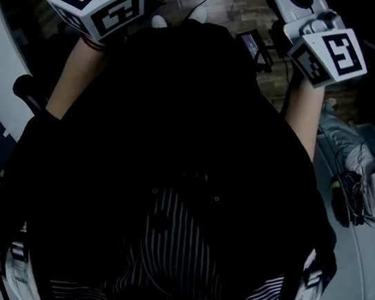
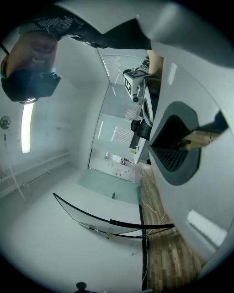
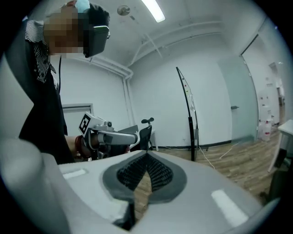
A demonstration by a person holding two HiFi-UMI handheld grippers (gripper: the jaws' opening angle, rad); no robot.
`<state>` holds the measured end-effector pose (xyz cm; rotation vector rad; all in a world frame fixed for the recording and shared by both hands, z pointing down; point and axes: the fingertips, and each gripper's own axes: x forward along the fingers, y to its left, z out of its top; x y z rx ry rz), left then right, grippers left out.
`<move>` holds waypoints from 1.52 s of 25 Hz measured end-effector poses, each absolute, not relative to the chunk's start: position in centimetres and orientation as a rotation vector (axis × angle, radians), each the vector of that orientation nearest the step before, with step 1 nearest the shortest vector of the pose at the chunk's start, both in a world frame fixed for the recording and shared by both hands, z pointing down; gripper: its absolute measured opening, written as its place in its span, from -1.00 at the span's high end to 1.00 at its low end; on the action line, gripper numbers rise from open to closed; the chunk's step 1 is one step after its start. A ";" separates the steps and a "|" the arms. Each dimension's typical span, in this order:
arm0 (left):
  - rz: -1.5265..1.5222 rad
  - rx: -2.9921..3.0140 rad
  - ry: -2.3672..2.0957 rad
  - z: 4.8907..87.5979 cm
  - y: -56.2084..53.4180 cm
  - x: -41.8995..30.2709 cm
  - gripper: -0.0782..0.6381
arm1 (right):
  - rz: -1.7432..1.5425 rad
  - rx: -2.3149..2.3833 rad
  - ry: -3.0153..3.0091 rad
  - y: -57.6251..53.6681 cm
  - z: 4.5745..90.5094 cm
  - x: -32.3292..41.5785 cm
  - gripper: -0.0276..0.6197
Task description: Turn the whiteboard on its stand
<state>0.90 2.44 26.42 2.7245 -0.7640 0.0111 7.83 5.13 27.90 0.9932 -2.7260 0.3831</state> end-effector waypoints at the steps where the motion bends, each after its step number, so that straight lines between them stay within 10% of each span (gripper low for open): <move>1: 0.012 2.729 -0.760 26.4 2.3 1.0 0.78 | 0.386 1.003 -2.729 5.0 27.9 8.1 0.91; 38: 0.022 2.690 -0.898 27.0 2.1 -1.4 0.78 | 0.556 0.534 -2.975 5.3 25.9 -1.6 0.91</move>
